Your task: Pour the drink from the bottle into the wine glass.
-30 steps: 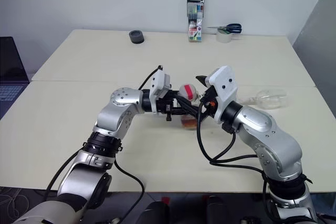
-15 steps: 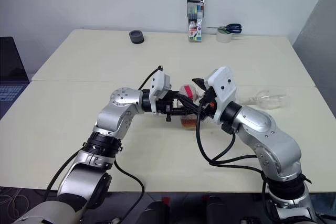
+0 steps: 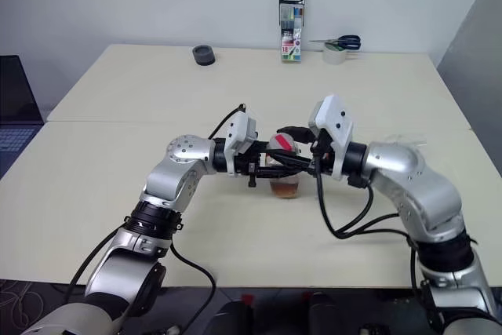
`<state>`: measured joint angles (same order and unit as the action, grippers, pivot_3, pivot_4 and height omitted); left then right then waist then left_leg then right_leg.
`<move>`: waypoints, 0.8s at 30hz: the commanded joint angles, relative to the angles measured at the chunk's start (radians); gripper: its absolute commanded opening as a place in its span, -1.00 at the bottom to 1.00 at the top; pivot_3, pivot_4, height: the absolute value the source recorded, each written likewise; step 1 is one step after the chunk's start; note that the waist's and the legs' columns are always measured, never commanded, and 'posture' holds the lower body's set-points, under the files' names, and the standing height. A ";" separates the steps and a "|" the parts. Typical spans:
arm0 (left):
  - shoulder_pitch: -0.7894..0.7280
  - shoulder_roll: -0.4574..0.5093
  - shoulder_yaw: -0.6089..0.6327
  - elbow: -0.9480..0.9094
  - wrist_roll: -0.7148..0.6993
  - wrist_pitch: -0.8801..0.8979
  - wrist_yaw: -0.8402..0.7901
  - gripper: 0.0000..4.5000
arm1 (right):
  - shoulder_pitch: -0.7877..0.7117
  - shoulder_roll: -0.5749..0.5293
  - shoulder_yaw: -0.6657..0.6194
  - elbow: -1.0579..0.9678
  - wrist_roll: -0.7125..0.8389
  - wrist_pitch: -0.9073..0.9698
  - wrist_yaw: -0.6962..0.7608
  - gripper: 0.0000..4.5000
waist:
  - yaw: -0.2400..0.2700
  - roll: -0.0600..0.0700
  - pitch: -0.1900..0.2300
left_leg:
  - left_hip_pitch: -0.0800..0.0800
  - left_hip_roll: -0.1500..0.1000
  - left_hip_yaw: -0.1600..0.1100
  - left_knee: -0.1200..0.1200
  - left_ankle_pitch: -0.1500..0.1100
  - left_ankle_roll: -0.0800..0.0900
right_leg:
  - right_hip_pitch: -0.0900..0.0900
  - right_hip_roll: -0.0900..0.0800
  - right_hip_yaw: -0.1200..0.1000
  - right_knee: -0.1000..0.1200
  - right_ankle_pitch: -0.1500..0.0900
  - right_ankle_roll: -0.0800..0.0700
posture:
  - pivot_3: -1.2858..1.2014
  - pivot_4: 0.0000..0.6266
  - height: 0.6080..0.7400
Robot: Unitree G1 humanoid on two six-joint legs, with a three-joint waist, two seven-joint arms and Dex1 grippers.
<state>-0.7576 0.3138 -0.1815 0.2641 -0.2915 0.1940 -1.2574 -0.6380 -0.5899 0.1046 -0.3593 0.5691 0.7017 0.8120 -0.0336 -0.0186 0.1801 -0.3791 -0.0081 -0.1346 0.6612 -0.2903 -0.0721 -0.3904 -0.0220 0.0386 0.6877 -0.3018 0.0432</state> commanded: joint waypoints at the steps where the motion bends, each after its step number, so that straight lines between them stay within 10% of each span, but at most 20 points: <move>1: -0.005 0.015 0.016 -0.050 -0.020 0.005 0.003 -0.20 | -0.034 -0.023 0.000 0.054 0.012 -0.025 0.100 -0.16 | 0.000 0.000 0.000 | 0.000 0.000 0.000 0.000 0.000 0.000 | 0.000 0.000 0.000 0.000 0.000 0.000 | 0.03 -0.52 1.00; 9: 0.010 0.018 0.024 -0.059 -0.024 0.016 0.041 -0.20 | 0.031 -0.006 -0.075 -0.047 -0.004 -0.023 -0.013 0.85 | 0.001 0.000 0.000 | -0.001 0.000 -0.001 0.000 0.000 0.000 | 0.000 -0.001 0.000 0.000 0.000 0.000 | 0.03 -0.52 1.00; 24: -0.051 -0.001 0.034 0.034 -0.018 -0.004 0.051 -0.20 | 0.220 0.206 -0.029 -0.339 -0.148 0.047 -0.488 0.87 | 0.001 0.000 0.000 | -0.001 0.000 0.000 0.000 0.000 -0.001 | -0.002 0.000 0.000 0.002 0.000 0.000 | 0.03 -0.52 1.00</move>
<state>-0.7773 0.3170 -0.1686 0.3132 -0.2942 0.2106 -1.2083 -0.4205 -0.3898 0.0652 -0.6629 0.4426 0.7571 0.3480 -0.0328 -0.0183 0.1802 -0.3805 -0.0084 -0.1348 0.6615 -0.2901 -0.0727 -0.3923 -0.0225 0.0392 0.6891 -0.3018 0.0432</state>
